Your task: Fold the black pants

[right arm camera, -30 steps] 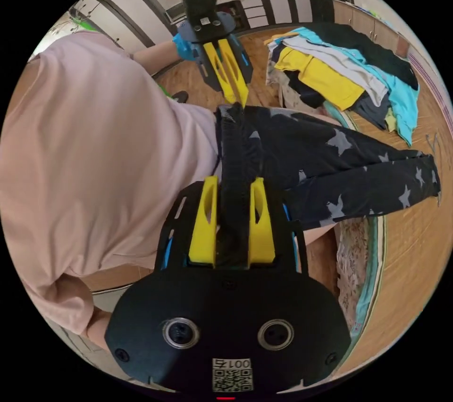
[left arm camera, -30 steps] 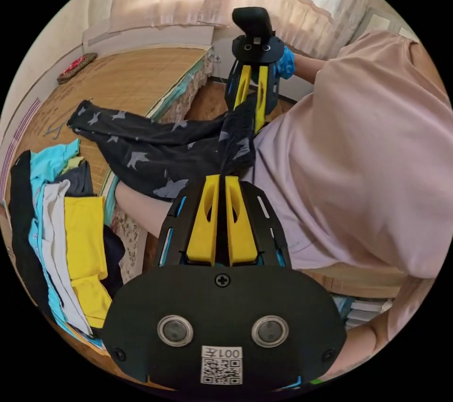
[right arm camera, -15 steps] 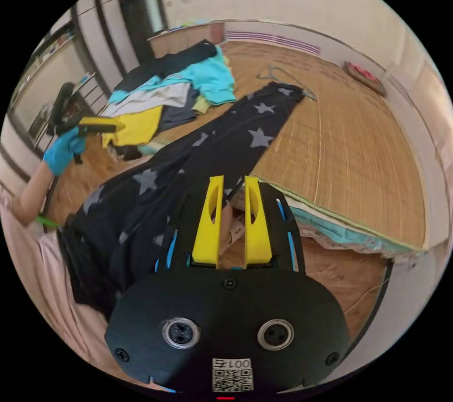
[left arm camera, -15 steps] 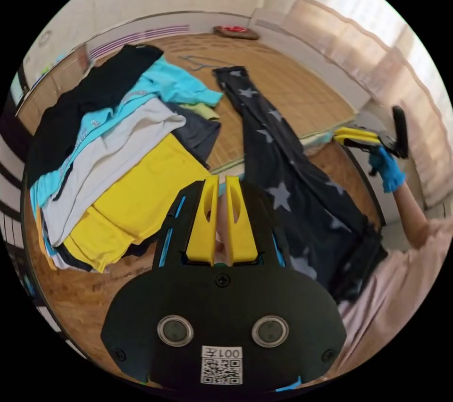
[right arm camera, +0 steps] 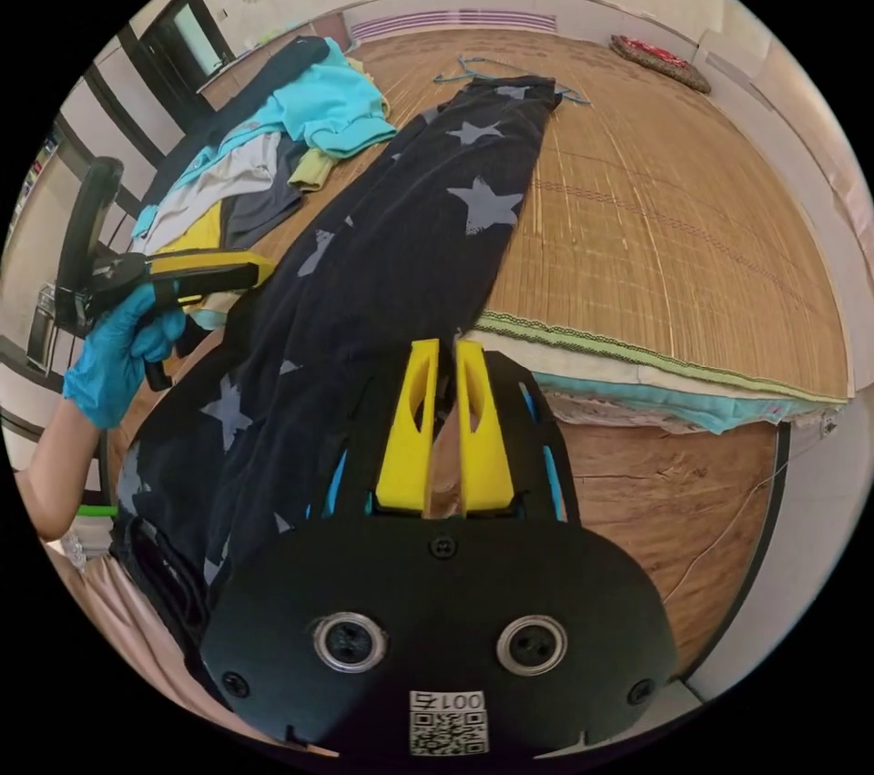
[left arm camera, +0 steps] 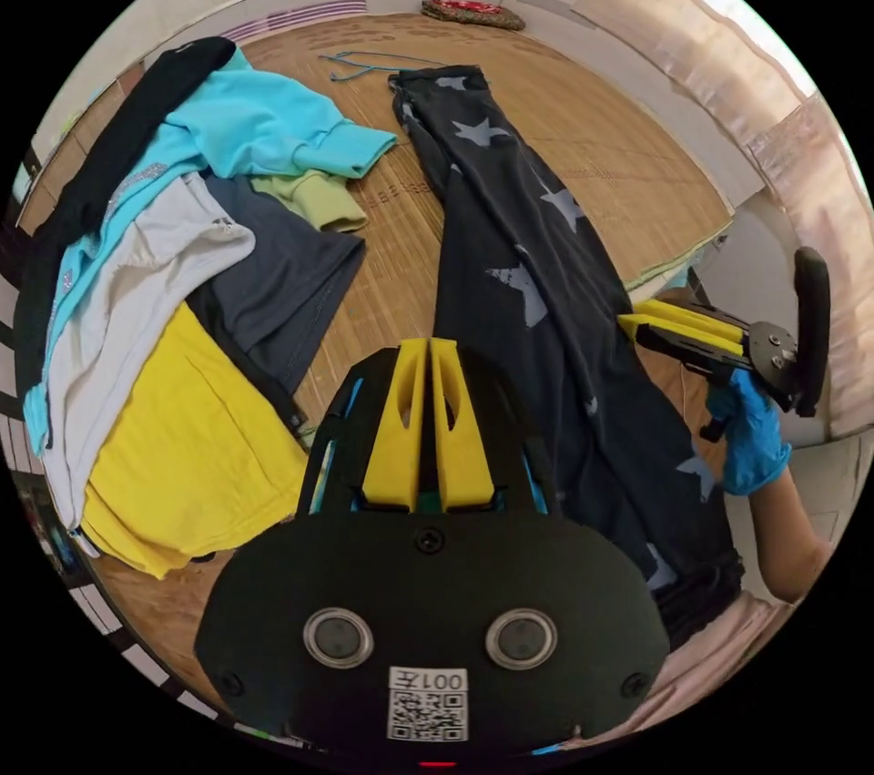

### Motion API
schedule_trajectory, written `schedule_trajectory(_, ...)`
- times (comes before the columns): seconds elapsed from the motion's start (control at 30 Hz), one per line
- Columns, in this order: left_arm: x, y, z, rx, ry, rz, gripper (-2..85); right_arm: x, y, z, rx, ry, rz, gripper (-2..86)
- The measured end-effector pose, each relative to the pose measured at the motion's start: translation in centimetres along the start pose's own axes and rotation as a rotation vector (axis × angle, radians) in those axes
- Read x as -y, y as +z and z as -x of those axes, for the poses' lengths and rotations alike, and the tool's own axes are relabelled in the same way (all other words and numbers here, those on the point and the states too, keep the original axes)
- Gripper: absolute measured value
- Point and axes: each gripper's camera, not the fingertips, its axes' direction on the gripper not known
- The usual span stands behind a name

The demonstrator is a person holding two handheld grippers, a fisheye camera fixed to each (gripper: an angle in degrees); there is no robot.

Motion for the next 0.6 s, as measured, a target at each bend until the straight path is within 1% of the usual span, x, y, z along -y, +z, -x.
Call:
schedule_trajectory(0.07,-0.4,0.0,0.3,-0.043,-0.018,-0.016,-0.6,-0.3,0.0,-0.3,0.008,0.011,-0.006,2.5)
schedule_trajectory(0.27,-1.4,1.2,0.3,-0.001,-0.011,-0.054,0.0,-1.2,0.2,-1.0,0.003,0.015,-0.042,1.5)
schedule_trajectory(0.37,-1.6,1.1,0.0,-0.040,0.009,-0.060,-0.3,-1.5,0.3,-1.2,0.007,0.017,-0.047,1.4)
schedule_trajectory(0.43,-1.8,0.7,-0.2,-0.064,0.007,-0.090,0.8,-1.7,0.6,-1.4,0.011,0.016,-0.042,1.3)
schedule_trajectory(0.5,-2.0,0.5,-0.4,-0.086,0.020,-0.104,3.8,-1.9,0.8,-1.5,0.018,0.020,-0.040,1.3)
schedule_trajectory(0.6,-1.8,1.8,-0.8,-0.041,0.047,-0.050,5.1,-2.2,1.1,-1.5,0.020,0.024,-0.042,1.2)
